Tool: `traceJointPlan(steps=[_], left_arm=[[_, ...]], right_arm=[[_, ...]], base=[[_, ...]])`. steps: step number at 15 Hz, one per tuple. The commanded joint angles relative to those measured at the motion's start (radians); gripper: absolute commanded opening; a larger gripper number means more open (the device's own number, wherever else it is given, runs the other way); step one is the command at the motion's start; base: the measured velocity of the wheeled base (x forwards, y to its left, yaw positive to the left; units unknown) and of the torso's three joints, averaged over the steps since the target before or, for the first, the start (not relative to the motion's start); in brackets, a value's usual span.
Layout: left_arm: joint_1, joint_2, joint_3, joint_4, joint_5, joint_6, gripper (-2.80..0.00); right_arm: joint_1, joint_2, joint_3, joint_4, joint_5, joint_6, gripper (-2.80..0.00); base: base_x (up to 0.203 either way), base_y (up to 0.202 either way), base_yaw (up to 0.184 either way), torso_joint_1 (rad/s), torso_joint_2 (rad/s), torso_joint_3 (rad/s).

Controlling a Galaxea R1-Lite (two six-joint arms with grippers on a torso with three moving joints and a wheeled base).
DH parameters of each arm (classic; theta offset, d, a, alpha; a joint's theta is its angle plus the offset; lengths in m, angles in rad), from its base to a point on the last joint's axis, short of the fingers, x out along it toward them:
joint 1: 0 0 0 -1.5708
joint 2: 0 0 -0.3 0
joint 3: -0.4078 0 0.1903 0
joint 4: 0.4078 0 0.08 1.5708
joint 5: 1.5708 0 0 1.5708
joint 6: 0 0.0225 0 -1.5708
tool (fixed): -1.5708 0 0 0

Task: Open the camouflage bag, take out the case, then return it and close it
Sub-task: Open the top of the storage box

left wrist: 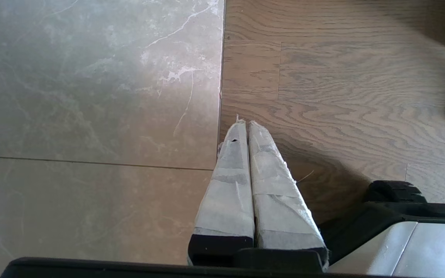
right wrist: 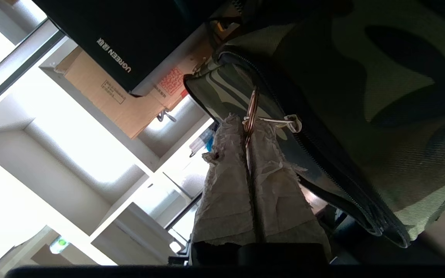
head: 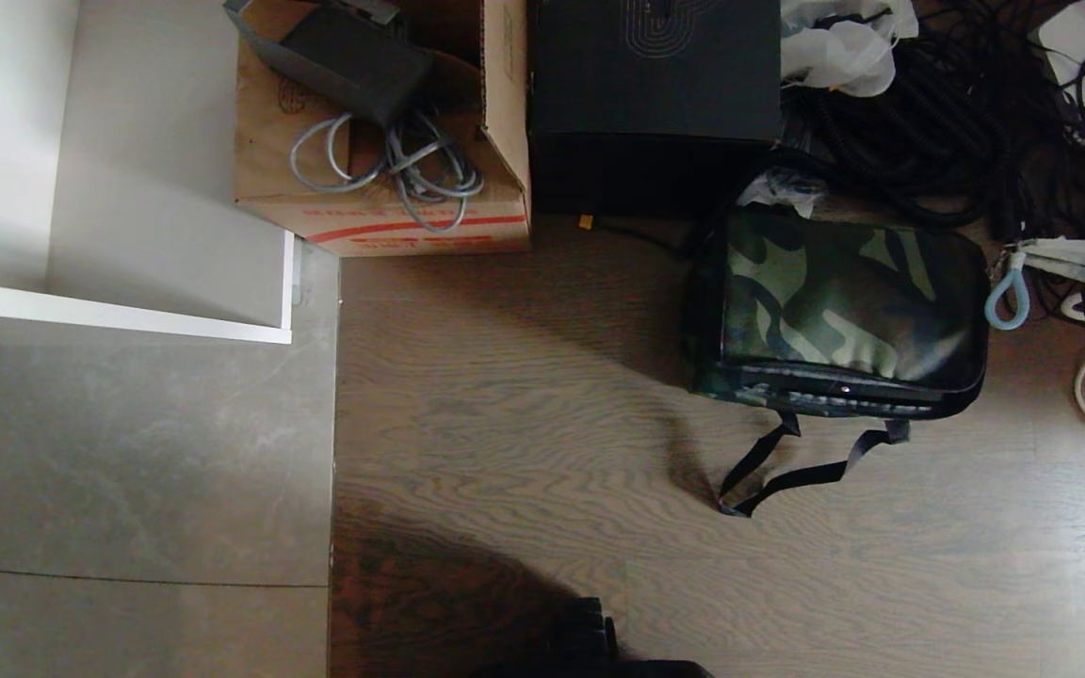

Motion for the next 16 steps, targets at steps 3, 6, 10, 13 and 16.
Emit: traceJointPlan(steps=[3,6,10,13,16], left_arm=[[0.000,0.000,-0.001,0.000,0.000,0.001,-2.80],[0.000,0.000,0.000,0.000,0.000,0.001,-2.80],[0.000,0.000,0.000,0.000,0.000,0.001,-2.80],[0.000,0.000,0.000,0.000,0.000,0.001,-2.80],[0.000,0.000,0.000,0.000,0.000,0.001,-2.80]], right_arm=[[-0.001,-0.017,0.003,-0.004,-0.004,0.010,-2.80],[-0.006,-0.014,0.007,-0.004,-0.007,0.011,-2.80],[-0.013,-0.009,0.011,-0.010,0.000,0.016,0.00],[-0.039,0.009,0.010,-0.013,0.010,0.009,0.00],[-0.100,0.021,0.009,-0.013,0.010,0.004,0.00]], base=[[0.000,0.000,0.000,0.000,0.00,0.000],[0.000,0.000,0.000,0.000,0.00,0.000],[0.000,0.000,0.000,0.000,0.00,0.000],[0.000,0.000,0.000,0.000,0.00,0.000],[0.000,0.000,0.000,0.000,0.00,0.000]])
